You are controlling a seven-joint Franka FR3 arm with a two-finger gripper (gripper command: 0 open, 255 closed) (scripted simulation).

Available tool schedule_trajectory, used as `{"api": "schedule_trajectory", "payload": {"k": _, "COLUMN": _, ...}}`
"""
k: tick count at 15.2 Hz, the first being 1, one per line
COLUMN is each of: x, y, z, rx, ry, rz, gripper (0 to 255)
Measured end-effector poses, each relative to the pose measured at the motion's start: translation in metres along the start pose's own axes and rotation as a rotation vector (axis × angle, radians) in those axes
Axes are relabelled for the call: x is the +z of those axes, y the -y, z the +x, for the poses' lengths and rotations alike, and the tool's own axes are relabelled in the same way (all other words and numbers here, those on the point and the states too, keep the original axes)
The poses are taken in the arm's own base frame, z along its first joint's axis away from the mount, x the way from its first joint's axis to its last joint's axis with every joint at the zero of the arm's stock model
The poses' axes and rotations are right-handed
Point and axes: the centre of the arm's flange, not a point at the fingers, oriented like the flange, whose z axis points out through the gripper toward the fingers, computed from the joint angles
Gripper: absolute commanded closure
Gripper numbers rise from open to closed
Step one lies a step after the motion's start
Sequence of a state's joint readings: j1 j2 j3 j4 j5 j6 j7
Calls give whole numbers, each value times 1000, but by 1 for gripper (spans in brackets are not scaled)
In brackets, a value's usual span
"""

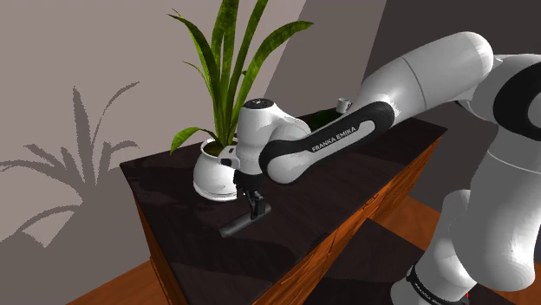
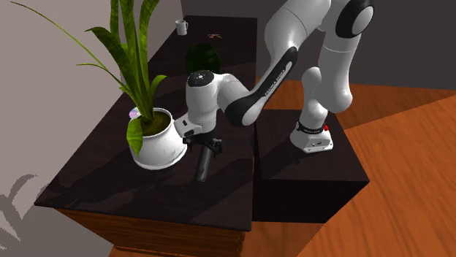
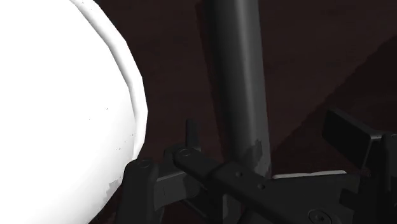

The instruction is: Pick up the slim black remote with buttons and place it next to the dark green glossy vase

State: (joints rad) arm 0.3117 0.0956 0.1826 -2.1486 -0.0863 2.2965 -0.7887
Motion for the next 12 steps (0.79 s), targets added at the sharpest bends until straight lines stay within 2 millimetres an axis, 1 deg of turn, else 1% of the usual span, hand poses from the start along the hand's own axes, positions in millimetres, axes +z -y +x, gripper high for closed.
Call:
{"api": "schedule_trajectory", "payload": {"k": 1, "x": 4, "y": 3, "z": 9, "rx": -35, "ry": -6, "rz": -4, "gripper": 0}}
{"api": "schedule_trajectory", "payload": {"k": 2, "x": 7, "y": 6, "z": 13, "rx": -53, "ry": -10, "rz": -5, "gripper": 0}}
{"api": "schedule_trajectory", "payload": {"k": 9, "x": 45, "y": 6, "z": 16, "rx": -71, "ry": -13, "rz": -8, "gripper": 0}}
{"api": "schedule_trajectory", "payload": {"k": 12, "x": 48, "y": 5, "z": 15, "rx": -71, "ry": -13, "rz": -8, "gripper": 0}}
